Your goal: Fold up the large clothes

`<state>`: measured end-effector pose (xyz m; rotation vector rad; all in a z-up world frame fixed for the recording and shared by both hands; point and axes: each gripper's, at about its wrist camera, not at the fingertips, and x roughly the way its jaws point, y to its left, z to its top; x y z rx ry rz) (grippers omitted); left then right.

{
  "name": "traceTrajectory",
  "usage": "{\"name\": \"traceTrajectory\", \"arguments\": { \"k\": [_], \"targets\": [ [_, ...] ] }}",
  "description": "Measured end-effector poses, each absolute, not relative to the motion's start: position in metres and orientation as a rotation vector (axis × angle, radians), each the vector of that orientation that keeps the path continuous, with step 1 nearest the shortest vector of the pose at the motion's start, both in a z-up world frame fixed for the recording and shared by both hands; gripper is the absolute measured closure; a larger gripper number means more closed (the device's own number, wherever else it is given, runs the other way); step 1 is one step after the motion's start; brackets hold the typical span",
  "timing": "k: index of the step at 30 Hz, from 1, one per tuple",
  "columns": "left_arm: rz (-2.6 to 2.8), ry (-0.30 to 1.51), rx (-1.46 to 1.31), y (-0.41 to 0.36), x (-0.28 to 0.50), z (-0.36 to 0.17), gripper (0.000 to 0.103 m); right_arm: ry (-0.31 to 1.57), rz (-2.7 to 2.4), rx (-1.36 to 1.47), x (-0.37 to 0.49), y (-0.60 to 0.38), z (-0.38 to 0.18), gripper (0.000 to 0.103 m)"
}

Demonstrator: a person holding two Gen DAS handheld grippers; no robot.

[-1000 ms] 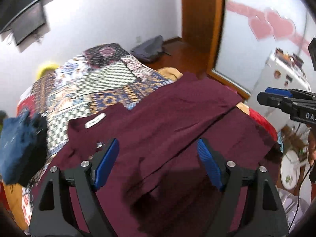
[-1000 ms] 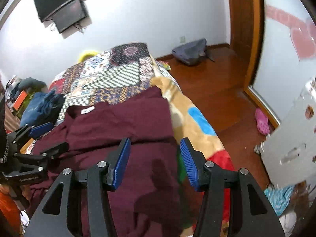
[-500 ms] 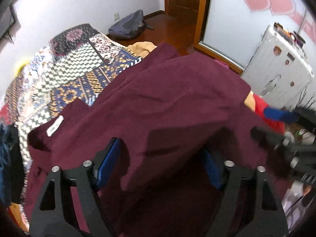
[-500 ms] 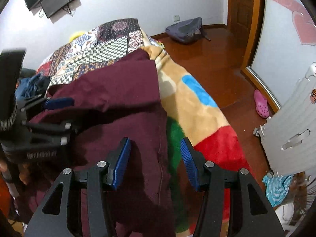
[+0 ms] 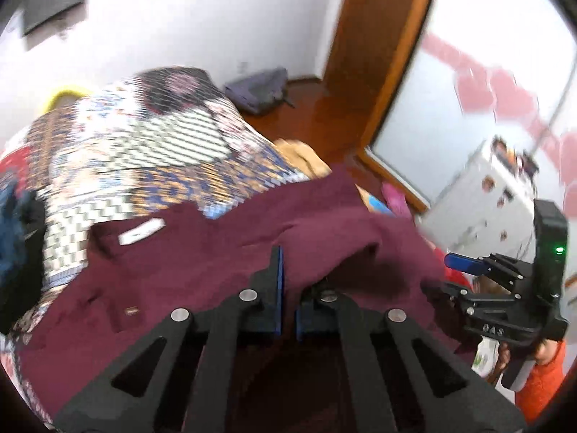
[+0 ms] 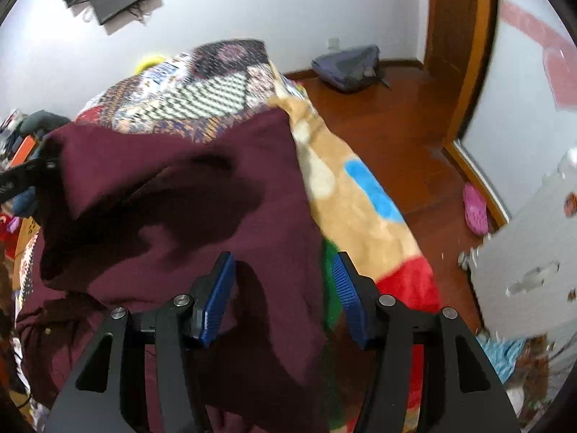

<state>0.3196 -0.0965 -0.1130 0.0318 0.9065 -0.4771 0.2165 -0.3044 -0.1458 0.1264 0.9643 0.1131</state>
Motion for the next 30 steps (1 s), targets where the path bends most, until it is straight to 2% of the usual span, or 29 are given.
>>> {"name": "traceTrajectory", "arguments": {
  "k": [6,9,18,25,28,30],
  "targets": [
    [-0.284,0.789,-0.065,0.004,0.286,-0.072,0.100,0.865,0.188,0.055,0.226,-0.267,-0.116,0.051],
    [-0.190,0.773,-0.109,0.049,0.263,-0.071,0.100,0.854,0.223,0.012,0.231,-0.242,-0.116,0.044],
    [0.019,0.863,-0.269,0.152,0.210,-0.124,0.100,1.027,0.295,-0.073,0.240,-0.196,-0.169,0.041],
    [0.079,1.010,-0.197,0.176,0.200,-0.170,0.100,1.046,0.244,-0.079,0.239,-0.193,-0.168,0.041],
    [0.026,1.016,-0.190,0.166,0.199,-0.170,0.089,1.052,0.230,-0.078,0.239,-0.192,-0.166,0.041],
    [-0.003,0.993,-0.175,0.155,0.200,-0.164,0.071,1.050,0.225,-0.083,0.240,-0.188,-0.166,0.041]
  ]
}}
